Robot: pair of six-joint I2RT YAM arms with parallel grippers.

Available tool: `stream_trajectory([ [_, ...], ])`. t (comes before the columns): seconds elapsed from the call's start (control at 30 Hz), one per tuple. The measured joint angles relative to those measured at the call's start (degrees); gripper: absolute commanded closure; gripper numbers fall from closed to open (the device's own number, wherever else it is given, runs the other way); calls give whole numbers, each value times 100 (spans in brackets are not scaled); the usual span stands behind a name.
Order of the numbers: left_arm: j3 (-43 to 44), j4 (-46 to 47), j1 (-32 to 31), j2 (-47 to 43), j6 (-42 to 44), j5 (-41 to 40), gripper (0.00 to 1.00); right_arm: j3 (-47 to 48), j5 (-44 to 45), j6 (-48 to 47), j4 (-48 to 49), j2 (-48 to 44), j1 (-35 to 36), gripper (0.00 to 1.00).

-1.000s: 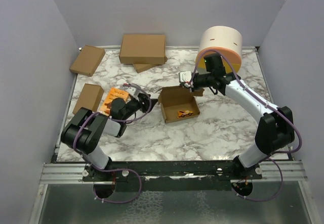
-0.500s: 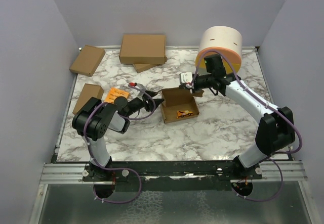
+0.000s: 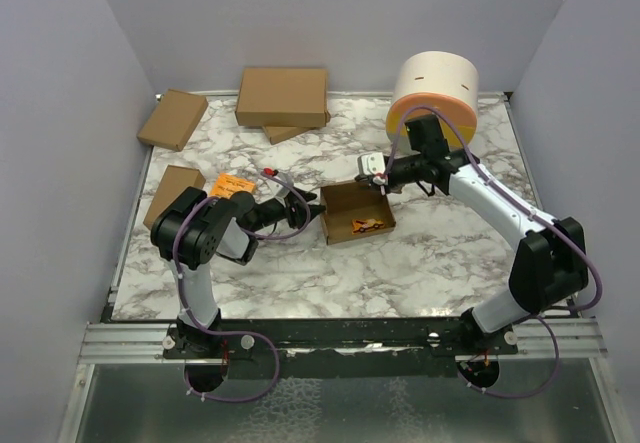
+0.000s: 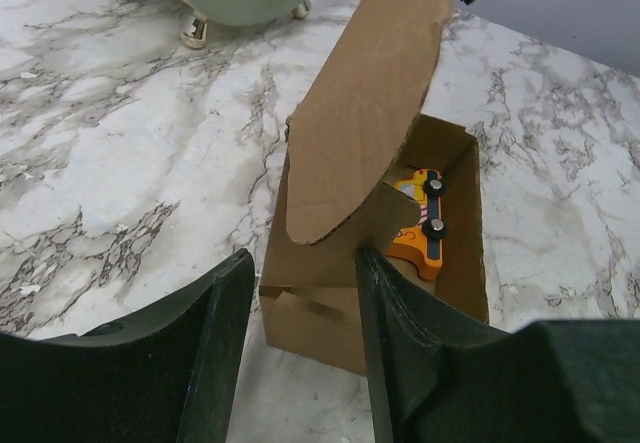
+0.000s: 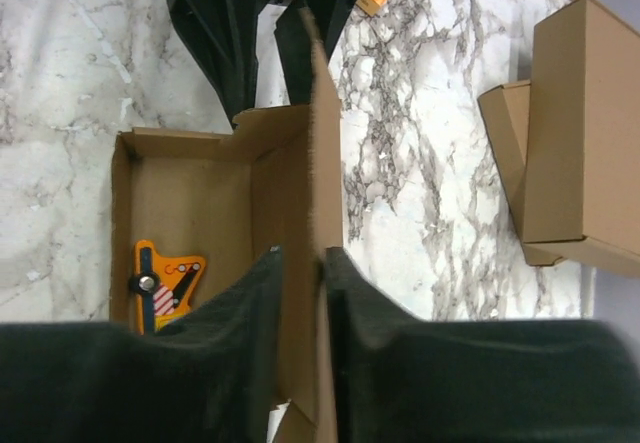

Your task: Fold the paper box

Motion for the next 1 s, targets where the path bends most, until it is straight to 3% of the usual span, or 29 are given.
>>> stream_trajectory([
  [0.1,0,0,2,0,7,59,52,-76,-7,-20,-37,-59,0,49],
  [0.23,0,2,11,0,7,118,52,-90,-2,111,-114,-131,-24,38],
  [0.37,2,2,11,2,4,151,52,-90,-131,240,-243,-326,-210,28],
  [0.53,15,4,11,37,4,160,52,-92,-592,376,-387,-584,-922,21],
  [0.7,63,4,11,96,4,166,52,-520,-688,866,24,-916,-1700,19],
  [1.0,186,4,37,168,0,225,54,-1095,-358,1814,999,-382,-1998,23],
])
